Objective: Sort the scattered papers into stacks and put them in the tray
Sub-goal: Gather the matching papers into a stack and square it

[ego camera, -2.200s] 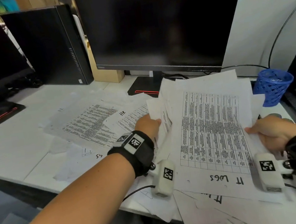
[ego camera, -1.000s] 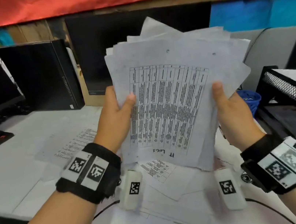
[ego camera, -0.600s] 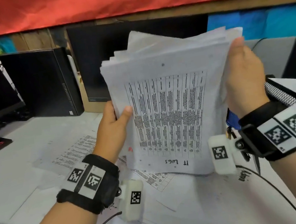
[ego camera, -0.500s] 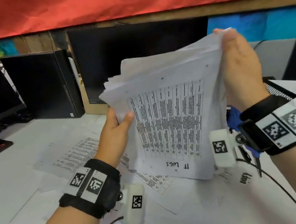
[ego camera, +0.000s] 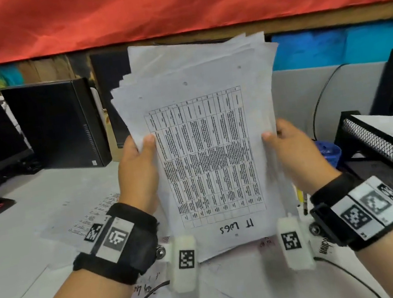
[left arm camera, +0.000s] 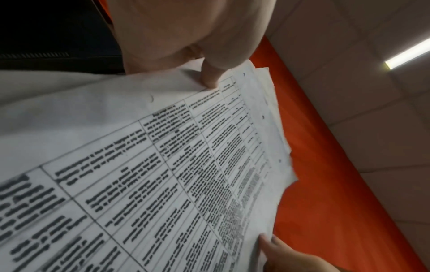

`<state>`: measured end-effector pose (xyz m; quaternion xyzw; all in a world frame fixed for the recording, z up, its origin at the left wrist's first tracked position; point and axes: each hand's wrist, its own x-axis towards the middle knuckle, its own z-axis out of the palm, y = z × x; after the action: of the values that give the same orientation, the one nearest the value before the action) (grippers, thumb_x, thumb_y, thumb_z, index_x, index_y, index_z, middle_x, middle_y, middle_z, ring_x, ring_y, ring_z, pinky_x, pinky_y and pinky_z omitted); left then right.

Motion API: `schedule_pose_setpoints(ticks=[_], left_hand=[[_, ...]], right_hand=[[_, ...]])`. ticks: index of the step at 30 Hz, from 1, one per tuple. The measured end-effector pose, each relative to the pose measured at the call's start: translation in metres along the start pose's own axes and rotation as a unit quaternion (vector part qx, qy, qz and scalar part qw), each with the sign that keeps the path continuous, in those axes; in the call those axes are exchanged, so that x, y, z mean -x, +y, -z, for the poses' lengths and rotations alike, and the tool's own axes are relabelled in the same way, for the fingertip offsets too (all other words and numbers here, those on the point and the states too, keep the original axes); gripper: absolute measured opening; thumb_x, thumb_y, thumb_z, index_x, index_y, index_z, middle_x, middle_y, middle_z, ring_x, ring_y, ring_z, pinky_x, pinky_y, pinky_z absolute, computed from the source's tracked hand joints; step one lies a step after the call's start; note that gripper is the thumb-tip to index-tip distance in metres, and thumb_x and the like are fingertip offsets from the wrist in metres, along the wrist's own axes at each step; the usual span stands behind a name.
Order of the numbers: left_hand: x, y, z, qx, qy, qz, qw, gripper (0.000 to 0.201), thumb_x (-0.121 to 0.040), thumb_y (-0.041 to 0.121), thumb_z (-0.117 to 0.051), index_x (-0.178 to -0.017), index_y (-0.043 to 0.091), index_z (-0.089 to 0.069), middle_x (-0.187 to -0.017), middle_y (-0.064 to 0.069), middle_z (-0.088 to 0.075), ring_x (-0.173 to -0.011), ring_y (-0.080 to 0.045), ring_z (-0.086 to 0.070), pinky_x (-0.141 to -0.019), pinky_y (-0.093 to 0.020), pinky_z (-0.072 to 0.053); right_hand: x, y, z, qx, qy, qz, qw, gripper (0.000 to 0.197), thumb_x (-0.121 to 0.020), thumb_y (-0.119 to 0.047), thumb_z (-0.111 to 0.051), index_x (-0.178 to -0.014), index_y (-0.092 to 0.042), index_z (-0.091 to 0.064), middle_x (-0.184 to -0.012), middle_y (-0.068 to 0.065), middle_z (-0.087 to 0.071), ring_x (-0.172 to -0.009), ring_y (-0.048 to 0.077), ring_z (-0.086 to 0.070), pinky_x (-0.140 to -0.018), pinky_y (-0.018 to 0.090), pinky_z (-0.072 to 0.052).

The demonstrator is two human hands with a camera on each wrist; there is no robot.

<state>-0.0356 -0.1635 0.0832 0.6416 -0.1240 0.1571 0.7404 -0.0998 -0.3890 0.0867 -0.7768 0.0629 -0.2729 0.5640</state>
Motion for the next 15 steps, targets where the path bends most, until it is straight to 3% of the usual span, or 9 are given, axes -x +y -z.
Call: schedule_pose_setpoints(ticks=[2,4,6,8,10,12,13,15], left_hand=[[0.005,0.003,-0.005,-0.010,0.004,-0.018,1.000,0.026,-0.101,0.024,-0.042,-0.123,0.024,-0.054,-0.108,0.022,-0.061,-0.097,0.013,-0.055,-0.076,-0.007,-0.045],[0.010,0.007,-0.010,-0.014,0.019,-0.051,0.998,0.019,-0.101,0.022,-0.040,-0.117,0.026,-0.051,-0.101,0.027,-0.057,-0.084,0.024,-0.053,-0.067,0.004,-0.041],[0.018,0.010,-0.015,-0.023,0.026,-0.088,0.995,0.017,-0.101,0.021,-0.040,-0.114,0.032,-0.044,-0.100,0.032,-0.052,-0.084,0.029,-0.049,-0.068,0.007,-0.037],[0.027,0.007,-0.017,-0.040,0.014,-0.111,0.993,0.024,-0.101,0.020,-0.040,-0.114,0.038,-0.034,-0.104,0.036,-0.046,-0.089,0.032,-0.045,-0.072,0.009,-0.034],[0.032,-0.003,-0.016,-0.055,-0.006,-0.100,0.993,0.030,-0.099,0.021,-0.045,-0.114,0.042,-0.030,-0.116,0.027,-0.046,-0.104,0.022,-0.047,-0.083,0.001,-0.039],[0.030,-0.014,-0.011,-0.089,-0.013,-0.076,0.993,0.037,-0.094,0.026,-0.054,-0.120,0.038,-0.031,-0.129,0.009,-0.045,-0.115,-0.002,-0.051,-0.094,-0.019,-0.045],[0.028,-0.018,-0.007,-0.101,-0.014,-0.070,0.992,0.041,-0.092,0.027,-0.058,-0.121,0.036,-0.031,-0.130,0.005,-0.046,-0.115,-0.007,-0.051,-0.093,-0.021,-0.045],[0.023,-0.023,-0.002,-0.100,-0.025,-0.052,0.993,0.042,-0.091,0.025,-0.060,-0.121,0.033,-0.032,-0.123,0.006,-0.052,-0.108,-0.005,-0.055,-0.084,-0.016,-0.045]], right_hand=[[0.005,0.005,-0.008,-0.008,0.036,-0.002,0.999,0.018,-0.100,-0.011,-0.037,-0.107,-0.019,-0.051,-0.089,-0.007,-0.058,-0.073,0.004,-0.052,-0.055,0.014,-0.043],[0.009,0.006,-0.015,-0.020,0.096,0.034,0.995,0.016,-0.100,-0.011,-0.035,-0.103,-0.017,-0.049,-0.078,-0.009,-0.051,-0.064,0.001,-0.045,-0.052,0.011,-0.037],[0.017,0.008,-0.020,-0.015,0.128,0.065,0.989,0.016,-0.101,-0.010,-0.034,-0.095,-0.021,-0.044,-0.074,-0.010,-0.045,-0.057,-0.005,-0.043,-0.050,0.006,-0.033],[0.027,0.013,-0.025,0.001,0.110,0.068,0.992,0.014,-0.101,-0.011,-0.035,-0.099,-0.022,-0.042,-0.079,-0.015,-0.046,-0.059,-0.018,-0.046,-0.053,0.000,-0.034],[0.035,0.019,-0.028,-0.001,0.061,0.041,0.997,0.015,-0.101,-0.015,-0.040,-0.115,-0.021,-0.040,-0.092,-0.022,-0.048,-0.070,-0.026,-0.046,-0.059,-0.003,-0.035],[0.035,0.017,-0.027,-0.011,0.035,0.008,0.999,0.027,-0.099,-0.022,-0.046,-0.125,-0.020,-0.040,-0.101,-0.018,-0.052,-0.083,-0.017,-0.050,-0.069,0.006,-0.039],[0.032,0.013,-0.025,-0.015,0.039,0.005,0.999,0.031,-0.097,-0.025,-0.048,-0.127,-0.019,-0.042,-0.105,-0.015,-0.054,-0.090,-0.009,-0.052,-0.077,0.014,-0.041],[0.021,-0.002,-0.020,-0.022,0.055,0.032,0.998,0.033,-0.096,-0.027,-0.050,-0.128,-0.019,-0.043,-0.112,-0.012,-0.057,-0.102,0.002,-0.056,-0.087,0.024,-0.043]])
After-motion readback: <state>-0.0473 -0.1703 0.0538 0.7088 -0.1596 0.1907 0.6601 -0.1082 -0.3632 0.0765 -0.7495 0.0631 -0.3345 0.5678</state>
